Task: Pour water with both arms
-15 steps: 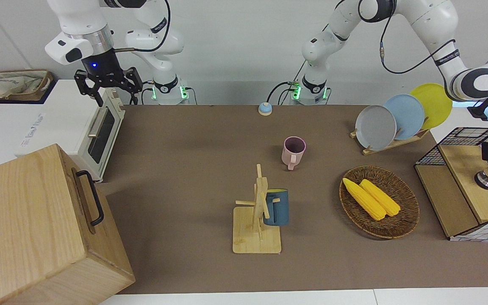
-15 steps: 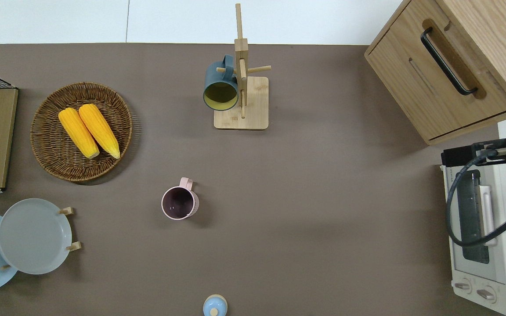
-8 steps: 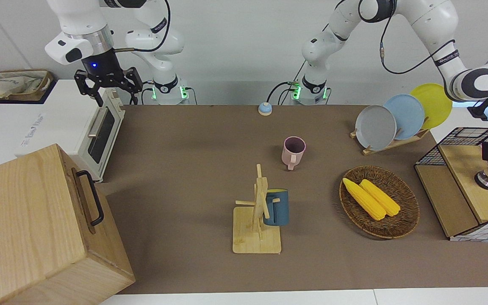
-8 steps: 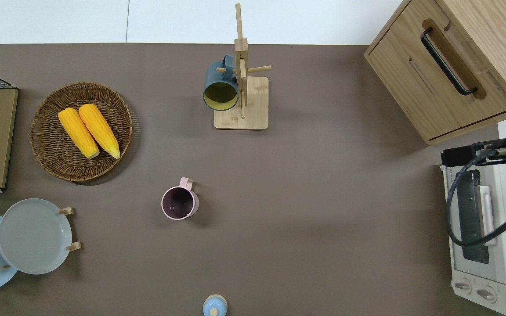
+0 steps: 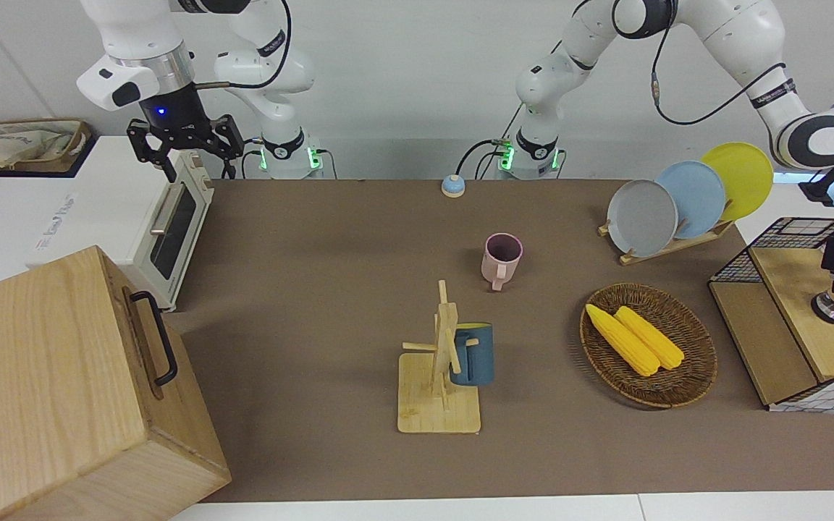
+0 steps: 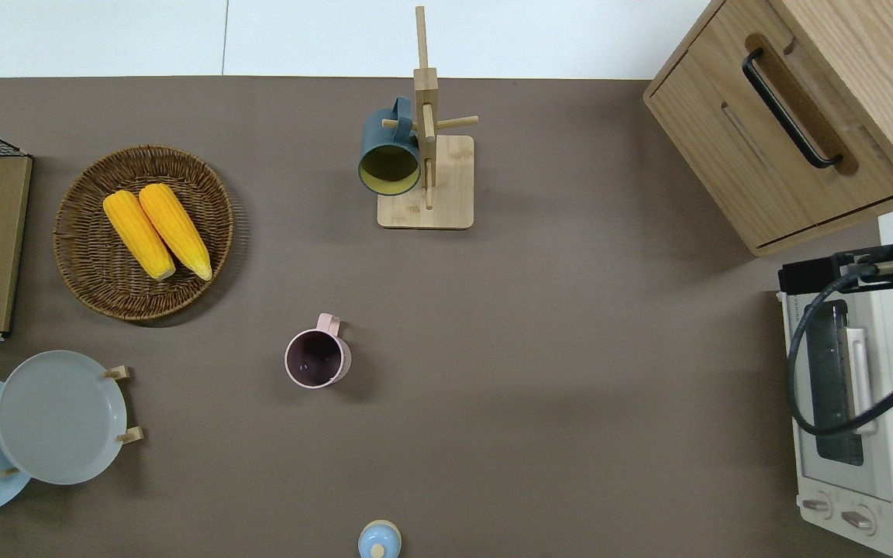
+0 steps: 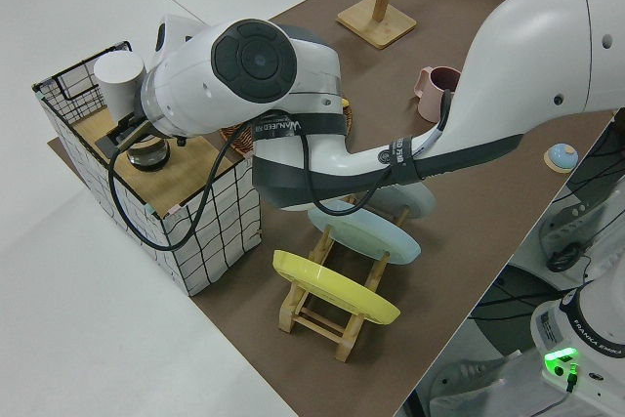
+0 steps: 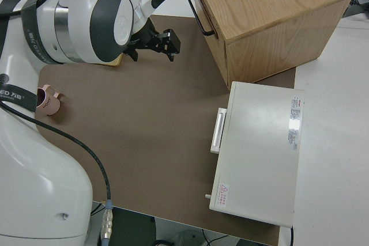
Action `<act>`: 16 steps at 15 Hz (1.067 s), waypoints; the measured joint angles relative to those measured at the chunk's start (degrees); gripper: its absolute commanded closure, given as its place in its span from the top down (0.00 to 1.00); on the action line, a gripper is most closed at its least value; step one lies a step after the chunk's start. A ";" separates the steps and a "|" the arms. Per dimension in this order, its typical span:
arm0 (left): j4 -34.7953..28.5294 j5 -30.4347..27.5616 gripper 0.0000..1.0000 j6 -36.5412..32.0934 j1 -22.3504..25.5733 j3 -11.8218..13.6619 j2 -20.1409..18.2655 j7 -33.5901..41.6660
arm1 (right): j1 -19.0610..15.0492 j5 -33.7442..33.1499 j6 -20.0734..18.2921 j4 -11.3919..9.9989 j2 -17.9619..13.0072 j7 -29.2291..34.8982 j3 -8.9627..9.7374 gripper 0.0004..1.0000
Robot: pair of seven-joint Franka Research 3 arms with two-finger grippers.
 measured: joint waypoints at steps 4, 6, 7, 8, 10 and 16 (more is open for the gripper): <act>4.11 10.01 1.00 -8.25 -0.02 0.15 -0.70 -8.95 | 0.00 0.00 0.00 0.00 0.00 0.00 0.00 0.99; 5.52 13.17 1.00 -12.57 -0.01 0.98 -1.46 -10.67 | 0.00 0.00 0.00 0.00 0.00 0.00 0.00 0.99; 5.87 14.02 1.00 -14.20 0.01 1.48 -1.81 -10.84 | 0.00 0.00 0.00 0.00 0.00 0.00 0.00 0.99; 6.05 15.14 1.00 -15.94 0.02 2.01 -2.26 -10.91 | 0.00 0.00 0.00 0.00 0.00 0.00 0.00 0.99; 6.12 17.77 1.00 -20.05 -0.01 3.25 -3.22 -11.05 | 0.00 0.00 0.00 0.00 0.00 0.00 0.00 0.99; 6.48 21.18 1.00 -32.31 -4.76 11.04 -8.37 -12.17 | 0.00 0.00 0.00 0.00 0.00 0.00 0.00 0.99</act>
